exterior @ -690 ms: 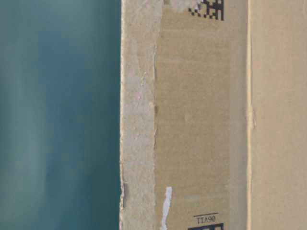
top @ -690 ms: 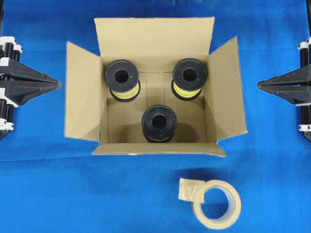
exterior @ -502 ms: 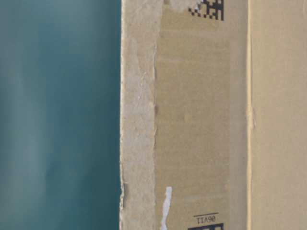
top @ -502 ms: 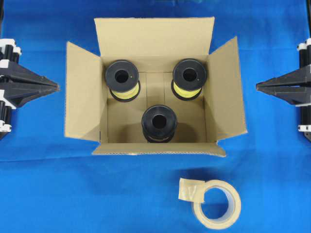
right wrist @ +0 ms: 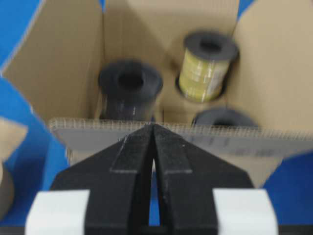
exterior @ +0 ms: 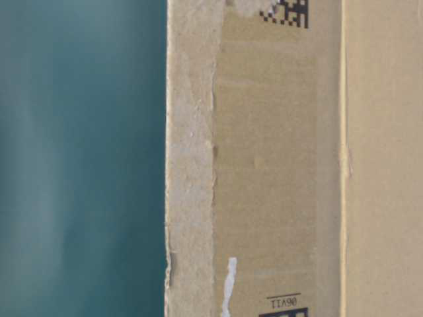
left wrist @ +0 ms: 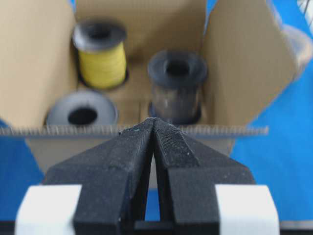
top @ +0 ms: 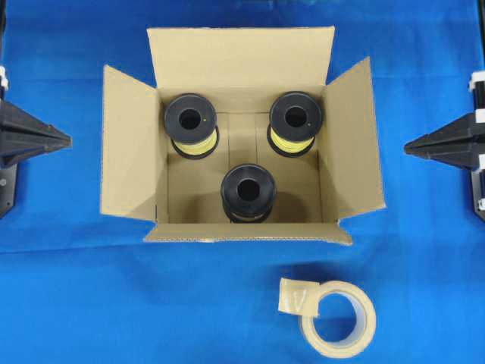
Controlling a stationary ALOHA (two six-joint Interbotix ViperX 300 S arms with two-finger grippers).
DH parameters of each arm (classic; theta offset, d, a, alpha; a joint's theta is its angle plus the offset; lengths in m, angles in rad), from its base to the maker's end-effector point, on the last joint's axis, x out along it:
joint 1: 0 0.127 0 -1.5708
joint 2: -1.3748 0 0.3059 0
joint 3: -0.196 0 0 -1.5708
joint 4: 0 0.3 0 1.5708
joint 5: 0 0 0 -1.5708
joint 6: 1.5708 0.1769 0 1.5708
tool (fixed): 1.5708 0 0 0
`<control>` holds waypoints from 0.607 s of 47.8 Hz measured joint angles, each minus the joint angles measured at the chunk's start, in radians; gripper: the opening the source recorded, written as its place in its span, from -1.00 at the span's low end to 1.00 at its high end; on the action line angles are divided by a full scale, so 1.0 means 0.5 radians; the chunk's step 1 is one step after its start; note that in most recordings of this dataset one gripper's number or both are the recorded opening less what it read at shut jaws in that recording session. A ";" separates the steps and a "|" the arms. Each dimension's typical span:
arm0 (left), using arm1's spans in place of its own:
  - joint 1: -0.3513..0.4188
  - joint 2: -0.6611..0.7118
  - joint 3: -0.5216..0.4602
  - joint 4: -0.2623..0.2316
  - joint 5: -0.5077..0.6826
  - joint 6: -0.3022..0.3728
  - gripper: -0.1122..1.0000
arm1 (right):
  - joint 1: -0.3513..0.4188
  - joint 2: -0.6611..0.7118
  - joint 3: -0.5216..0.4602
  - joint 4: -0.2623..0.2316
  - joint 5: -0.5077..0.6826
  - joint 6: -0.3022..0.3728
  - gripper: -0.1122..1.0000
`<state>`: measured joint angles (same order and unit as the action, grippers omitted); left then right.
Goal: Close the cardboard box.
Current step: 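Move both grippers inward toward the left and right box side flaps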
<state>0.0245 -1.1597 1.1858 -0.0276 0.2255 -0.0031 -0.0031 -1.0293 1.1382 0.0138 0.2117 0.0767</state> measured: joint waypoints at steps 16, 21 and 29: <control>0.003 0.163 0.156 0.000 0.000 0.021 -0.79 | -0.003 0.221 0.141 0.003 -0.006 0.000 -0.79; 0.003 0.221 0.193 0.000 -0.064 0.021 -0.79 | -0.009 0.325 0.166 0.003 -0.077 0.003 -0.79; 0.003 0.310 0.215 0.000 -0.153 0.021 -0.79 | -0.028 0.436 0.172 0.000 -0.172 0.003 -0.79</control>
<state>0.0261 -1.0048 1.2931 -0.0276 0.1488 0.0077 -0.0169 -0.8115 1.2241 0.0138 0.1258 0.0782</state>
